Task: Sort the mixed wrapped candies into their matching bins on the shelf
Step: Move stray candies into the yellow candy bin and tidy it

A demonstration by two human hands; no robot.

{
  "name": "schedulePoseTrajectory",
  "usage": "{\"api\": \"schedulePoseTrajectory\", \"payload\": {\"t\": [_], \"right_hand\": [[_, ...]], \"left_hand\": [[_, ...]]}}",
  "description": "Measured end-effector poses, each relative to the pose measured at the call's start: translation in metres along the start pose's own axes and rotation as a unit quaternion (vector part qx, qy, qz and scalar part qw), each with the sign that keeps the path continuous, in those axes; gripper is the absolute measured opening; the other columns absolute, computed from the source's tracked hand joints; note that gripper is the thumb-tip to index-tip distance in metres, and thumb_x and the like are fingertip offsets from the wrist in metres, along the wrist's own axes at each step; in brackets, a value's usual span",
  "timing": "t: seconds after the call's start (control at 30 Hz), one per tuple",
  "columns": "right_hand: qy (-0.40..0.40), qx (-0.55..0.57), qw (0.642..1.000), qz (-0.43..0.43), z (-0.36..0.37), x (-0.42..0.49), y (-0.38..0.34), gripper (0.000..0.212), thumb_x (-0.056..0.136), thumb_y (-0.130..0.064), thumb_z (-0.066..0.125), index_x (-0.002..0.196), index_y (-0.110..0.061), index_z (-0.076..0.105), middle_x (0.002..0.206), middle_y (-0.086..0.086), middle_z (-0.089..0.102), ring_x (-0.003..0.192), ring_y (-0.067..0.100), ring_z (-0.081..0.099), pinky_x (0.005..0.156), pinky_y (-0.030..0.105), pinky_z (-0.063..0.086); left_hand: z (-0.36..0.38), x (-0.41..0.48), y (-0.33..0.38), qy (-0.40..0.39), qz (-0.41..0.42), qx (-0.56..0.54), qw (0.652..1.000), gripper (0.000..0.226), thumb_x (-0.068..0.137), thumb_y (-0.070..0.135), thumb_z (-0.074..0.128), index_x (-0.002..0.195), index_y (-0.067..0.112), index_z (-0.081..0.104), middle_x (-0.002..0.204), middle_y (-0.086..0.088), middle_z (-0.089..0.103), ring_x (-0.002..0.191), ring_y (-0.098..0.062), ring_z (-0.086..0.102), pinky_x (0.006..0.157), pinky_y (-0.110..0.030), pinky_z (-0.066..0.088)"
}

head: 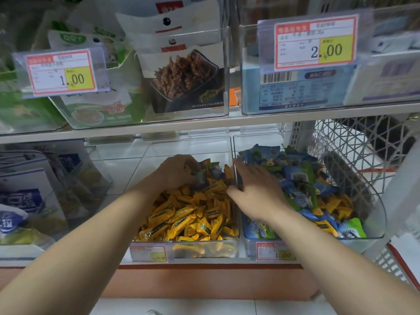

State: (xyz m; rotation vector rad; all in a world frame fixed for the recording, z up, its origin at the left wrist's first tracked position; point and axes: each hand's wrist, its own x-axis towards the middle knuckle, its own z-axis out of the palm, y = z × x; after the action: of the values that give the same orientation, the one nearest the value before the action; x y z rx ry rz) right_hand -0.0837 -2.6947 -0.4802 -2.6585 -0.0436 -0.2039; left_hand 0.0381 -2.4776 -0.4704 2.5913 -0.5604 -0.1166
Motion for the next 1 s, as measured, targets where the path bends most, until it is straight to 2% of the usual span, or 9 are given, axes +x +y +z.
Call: {"api": "schedulePoseTrajectory", "payload": {"t": [0.2,0.3,0.4,0.47,0.5,0.6,0.67,0.83,1.0], "right_hand": [[0.078,-0.02,0.996,-0.047,-0.013,0.0,-0.009,0.07,0.088,-0.053,0.056,0.15,-0.027,0.036,0.149,-0.002,0.044,0.138,0.025,0.034,0.114,0.042,0.032],[0.07,0.092,0.992,-0.043,-0.014,0.001,-0.014,0.061,0.097,-0.049,0.048,0.154,-0.032,0.031,0.147,-0.005,0.05,0.137,0.022,0.04,0.112,0.042,0.035],[0.069,0.25,0.965,-0.034,-0.015,0.003,-0.014,0.034,0.1,-0.035,0.056,0.134,-0.029,0.058,0.12,-0.008,0.066,0.117,0.015,0.058,0.089,0.019,0.045],[0.122,0.261,0.957,-0.028,-0.018,0.004,-0.009,0.014,0.097,-0.023,0.061,0.109,-0.023,0.068,0.098,-0.007,0.069,0.096,0.013,0.064,0.075,0.019,0.045],[0.145,0.264,0.953,-0.023,-0.019,0.004,-0.007,0.008,0.096,-0.021,0.062,0.102,-0.021,0.068,0.093,-0.007,0.068,0.089,0.009,0.063,0.074,0.02,0.046],[0.193,0.275,0.942,-0.019,-0.019,0.004,-0.003,0.006,0.097,-0.021,0.059,0.094,-0.026,0.059,0.084,-0.012,0.063,0.087,-0.003,0.058,0.063,0.008,0.04],[0.205,0.27,0.941,-0.022,-0.017,0.005,-0.002,0.008,0.098,-0.021,0.057,0.094,-0.027,0.054,0.083,-0.012,0.06,0.088,-0.003,0.056,0.062,0.009,0.039],[0.194,0.28,0.94,-0.029,-0.013,0.007,0.002,0.007,0.099,-0.022,0.056,0.098,-0.027,0.052,0.082,-0.008,0.06,0.083,0.002,0.056,0.061,0.012,0.039],[0.179,0.288,0.94,-0.033,-0.011,0.007,0.003,0.007,0.099,-0.022,0.057,0.099,-0.028,0.053,0.084,-0.007,0.061,0.084,0.001,0.055,0.062,0.011,0.039]], "left_hand": [[-0.018,-0.023,0.031,0.097,0.072,-0.124,0.985,0.031,0.073,0.015,0.084,0.094,0.032,0.069,0.093,0.017,0.07,0.092,-0.001,0.063,0.073,-0.01,0.047],[-0.014,-0.031,0.049,0.062,0.087,-0.251,0.962,0.032,0.075,0.007,0.083,0.091,0.031,0.07,0.089,0.014,0.075,0.082,-0.007,0.07,0.068,-0.019,0.056],[-0.004,-0.031,0.057,0.037,0.103,-0.308,0.945,0.033,0.076,0.004,0.081,0.093,0.03,0.071,0.094,0.007,0.076,0.088,-0.011,0.072,0.073,-0.024,0.058],[-0.001,-0.024,0.052,0.025,0.081,-0.325,0.942,0.032,0.079,0.007,0.079,0.1,0.031,0.071,0.099,0.009,0.076,0.091,-0.01,0.072,0.073,-0.022,0.056],[0.001,-0.017,0.046,0.041,0.06,-0.296,0.952,0.03,0.081,0.012,0.079,0.103,0.029,0.07,0.102,0.009,0.075,0.093,-0.011,0.071,0.072,-0.02,0.055],[0.008,0.009,0.023,0.119,0.008,-0.037,0.992,0.028,0.09,0.02,0.07,0.118,0.021,0.065,0.118,0.003,0.068,0.104,-0.013,0.063,0.082,-0.02,0.046],[0.016,0.025,0.011,0.081,-0.045,0.04,0.995,0.036,0.095,0.02,0.063,0.131,0.015,0.058,0.129,-0.006,0.062,0.113,-0.02,0.058,0.089,-0.026,0.044],[0.032,0.042,-0.002,0.009,-0.093,0.039,0.995,0.05,0.093,0.029,0.066,0.136,0.009,0.051,0.132,-0.012,0.06,0.118,-0.028,0.057,0.097,-0.04,0.049],[0.03,0.044,-0.007,-0.003,-0.074,0.06,0.995,0.034,0.087,0.031,0.073,0.116,0.013,0.068,0.117,-0.007,0.064,0.101,-0.02,0.057,0.081,-0.029,0.046]]}}
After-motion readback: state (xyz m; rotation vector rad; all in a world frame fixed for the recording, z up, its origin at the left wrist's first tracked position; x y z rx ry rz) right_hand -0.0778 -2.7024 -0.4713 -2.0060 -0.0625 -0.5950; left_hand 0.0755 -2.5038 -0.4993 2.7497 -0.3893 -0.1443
